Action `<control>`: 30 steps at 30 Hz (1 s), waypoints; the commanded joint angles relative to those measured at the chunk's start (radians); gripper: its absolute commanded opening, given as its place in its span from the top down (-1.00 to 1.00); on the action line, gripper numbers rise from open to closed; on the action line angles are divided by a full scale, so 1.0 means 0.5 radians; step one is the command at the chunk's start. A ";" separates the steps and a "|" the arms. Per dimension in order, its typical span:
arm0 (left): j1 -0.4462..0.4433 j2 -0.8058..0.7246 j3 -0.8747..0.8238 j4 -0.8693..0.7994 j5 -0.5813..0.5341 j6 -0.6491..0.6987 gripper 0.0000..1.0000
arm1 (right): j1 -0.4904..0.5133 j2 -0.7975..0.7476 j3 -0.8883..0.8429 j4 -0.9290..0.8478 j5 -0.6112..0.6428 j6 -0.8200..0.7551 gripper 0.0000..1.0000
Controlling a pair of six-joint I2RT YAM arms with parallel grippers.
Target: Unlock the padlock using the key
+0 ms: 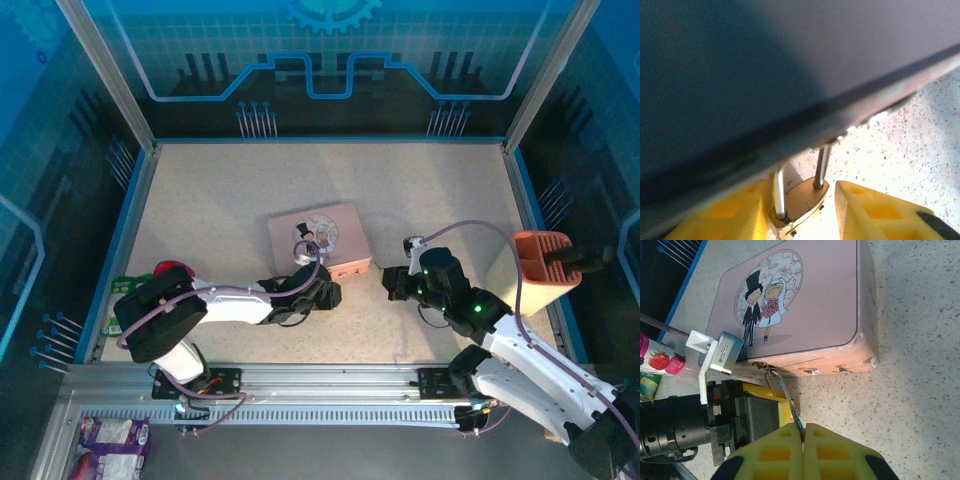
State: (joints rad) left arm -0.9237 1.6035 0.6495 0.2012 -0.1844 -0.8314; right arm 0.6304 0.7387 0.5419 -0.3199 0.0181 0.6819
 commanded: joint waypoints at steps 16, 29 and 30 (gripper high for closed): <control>0.013 -0.015 -0.025 0.023 0.074 -0.004 0.37 | 0.049 0.077 -0.012 0.091 -0.057 0.067 1.00; 0.016 0.005 -0.026 0.075 0.113 0.071 0.63 | 0.052 0.160 0.011 0.131 -0.116 0.098 1.00; 0.016 0.013 -0.026 0.080 0.117 0.077 0.63 | 0.052 0.192 0.034 0.118 -0.129 0.085 1.00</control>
State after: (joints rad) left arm -0.9234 1.6032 0.6453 0.2230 -0.1478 -0.8101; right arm 0.6426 0.8070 0.5320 -0.2745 -0.0154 0.7223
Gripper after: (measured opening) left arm 0.187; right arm 0.064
